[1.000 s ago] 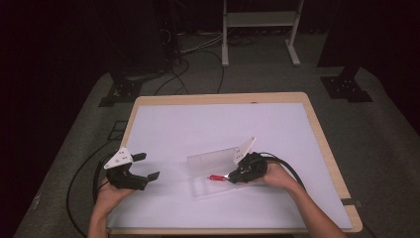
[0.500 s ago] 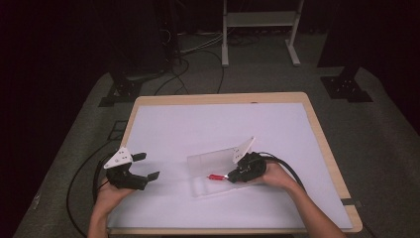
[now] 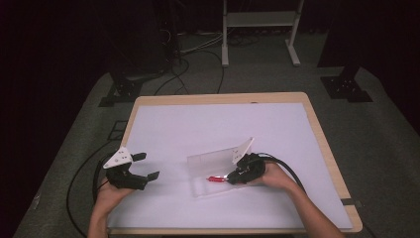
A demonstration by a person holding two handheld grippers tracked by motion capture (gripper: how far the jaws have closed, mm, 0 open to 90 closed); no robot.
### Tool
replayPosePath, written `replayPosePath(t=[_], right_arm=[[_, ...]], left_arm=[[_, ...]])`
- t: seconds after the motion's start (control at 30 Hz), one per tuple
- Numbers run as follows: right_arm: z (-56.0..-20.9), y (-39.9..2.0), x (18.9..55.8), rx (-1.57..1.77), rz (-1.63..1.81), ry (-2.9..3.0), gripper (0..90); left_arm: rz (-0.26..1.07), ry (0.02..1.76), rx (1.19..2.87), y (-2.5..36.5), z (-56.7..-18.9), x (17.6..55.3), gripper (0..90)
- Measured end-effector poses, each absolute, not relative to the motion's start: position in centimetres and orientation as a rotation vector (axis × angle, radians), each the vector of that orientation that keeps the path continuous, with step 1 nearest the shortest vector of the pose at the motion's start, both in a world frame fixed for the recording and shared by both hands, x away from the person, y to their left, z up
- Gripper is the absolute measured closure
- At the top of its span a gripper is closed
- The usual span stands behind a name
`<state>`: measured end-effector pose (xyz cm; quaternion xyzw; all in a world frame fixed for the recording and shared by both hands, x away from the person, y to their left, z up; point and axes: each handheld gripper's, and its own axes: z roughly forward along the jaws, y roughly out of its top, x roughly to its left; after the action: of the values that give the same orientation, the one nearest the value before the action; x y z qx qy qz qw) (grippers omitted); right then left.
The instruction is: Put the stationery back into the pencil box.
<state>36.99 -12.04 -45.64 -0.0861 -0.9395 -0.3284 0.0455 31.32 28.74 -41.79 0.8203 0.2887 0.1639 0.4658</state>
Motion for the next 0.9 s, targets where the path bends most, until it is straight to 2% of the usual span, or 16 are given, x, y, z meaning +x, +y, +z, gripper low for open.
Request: replayPosePath(t=[0.13,0.3,0.4,0.53,0.9], right_arm=[[-45.3,-12.3,37.1,-0.289,-1.034,-2.852,65.6],[-44.8,-13.0,37.1,-0.316,-1.082,-2.838,61.8],[-44.2,-13.8,36.9,-0.353,-1.124,-2.828,53.1],[-43.5,-14.5,37.0,-0.38,-1.15,-2.831,47.5],[-42.0,-16.0,36.7,-0.443,-1.2,-2.829,41.3]], left_arm=[[0.4,0.711,2.015,28.7,-41.9,31.3,10.0],[0.397,0.715,2.014,28.6,-41.9,31.4,9.7],[0.382,0.723,2.015,28.4,-42.0,31.6,9.6],[0.386,0.727,2.012,28.5,-42.0,31.6,9.6],[0.385,0.733,2.01,28.6,-42.1,31.6,9.4]])
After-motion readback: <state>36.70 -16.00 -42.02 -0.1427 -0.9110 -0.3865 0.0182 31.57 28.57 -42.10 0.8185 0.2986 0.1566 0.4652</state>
